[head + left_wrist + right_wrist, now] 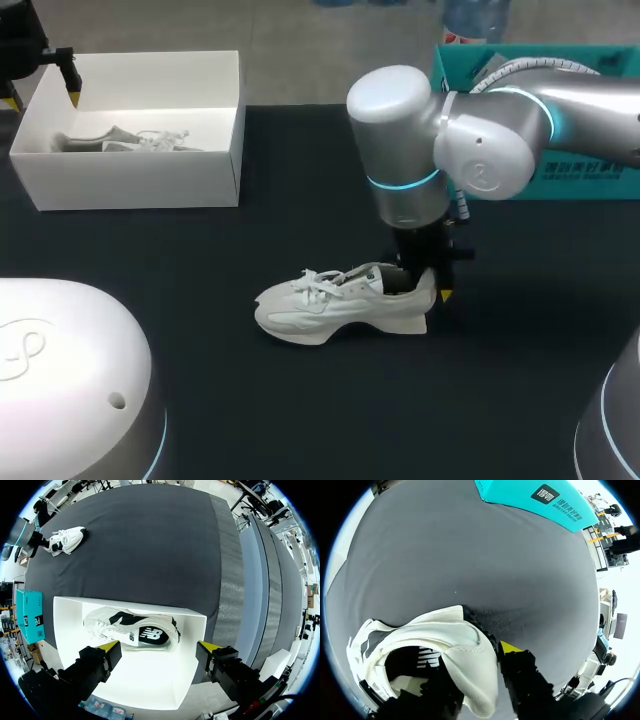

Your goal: Take the shoe out of the shoebox, open the shoe tongue, remove and reinsert the insole, then place the shoe into the shoebox

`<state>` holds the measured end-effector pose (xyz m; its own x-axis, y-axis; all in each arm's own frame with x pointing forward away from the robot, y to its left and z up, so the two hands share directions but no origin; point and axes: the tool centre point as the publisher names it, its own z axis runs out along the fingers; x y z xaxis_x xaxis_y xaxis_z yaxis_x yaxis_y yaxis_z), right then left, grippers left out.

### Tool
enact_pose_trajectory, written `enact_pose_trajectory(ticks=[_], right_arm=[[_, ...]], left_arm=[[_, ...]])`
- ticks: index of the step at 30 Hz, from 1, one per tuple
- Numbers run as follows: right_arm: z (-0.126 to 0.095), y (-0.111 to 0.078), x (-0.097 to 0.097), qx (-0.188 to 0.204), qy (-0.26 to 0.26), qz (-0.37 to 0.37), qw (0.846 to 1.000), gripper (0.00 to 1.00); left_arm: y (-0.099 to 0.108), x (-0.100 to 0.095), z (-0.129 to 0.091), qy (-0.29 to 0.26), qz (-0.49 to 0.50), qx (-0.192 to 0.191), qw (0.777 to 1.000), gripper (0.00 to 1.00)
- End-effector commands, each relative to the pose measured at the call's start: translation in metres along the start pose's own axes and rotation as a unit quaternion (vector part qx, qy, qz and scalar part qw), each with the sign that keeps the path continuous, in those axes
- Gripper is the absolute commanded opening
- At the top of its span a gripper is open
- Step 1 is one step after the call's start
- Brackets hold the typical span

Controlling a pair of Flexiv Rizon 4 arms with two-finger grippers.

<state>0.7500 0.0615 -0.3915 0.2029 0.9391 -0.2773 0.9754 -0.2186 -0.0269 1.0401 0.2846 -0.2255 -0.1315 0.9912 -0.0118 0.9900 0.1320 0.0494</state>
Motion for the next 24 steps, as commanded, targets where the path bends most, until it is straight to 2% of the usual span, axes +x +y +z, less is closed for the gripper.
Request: enact_pose_trajectory(ticks=[1,8,13,16,20,24], right_arm=[[-0.014,-0.004,-0.005,-0.004,0.006,-0.011,1.0,1.0],[-0.054,-0.005,-0.02,-0.041,0.066,-0.1,0.992,1.0],[-0.073,0.001,-0.026,-0.069,0.123,-0.195,0.971,1.0],[-0.08,0.007,-0.03,-0.079,0.13,-0.242,0.958,1.0],[-0.089,0.014,-0.033,-0.108,0.175,-0.337,0.919,1.0],[-0.101,0.015,-0.034,-0.148,0.221,-0.432,0.862,1.0]], left_arm=[[-0.001,0.0,0.0,0.001,0.0,-0.001,1.0,1.0],[-0.001,0.0,0.0,0.001,0.0,-0.001,1.0,1.0],[-0.001,0.0,0.0,0.001,0.0,-0.001,1.0,1.0],[-0.001,0.0,0.0,0.001,0.0,-0.001,1.0,1.0],[-0.001,0.0,0.0,0.001,0.0,-0.001,1.0,1.0],[-0.001,0.0,0.0,0.001,0.0,-0.001,1.0,1.0]])
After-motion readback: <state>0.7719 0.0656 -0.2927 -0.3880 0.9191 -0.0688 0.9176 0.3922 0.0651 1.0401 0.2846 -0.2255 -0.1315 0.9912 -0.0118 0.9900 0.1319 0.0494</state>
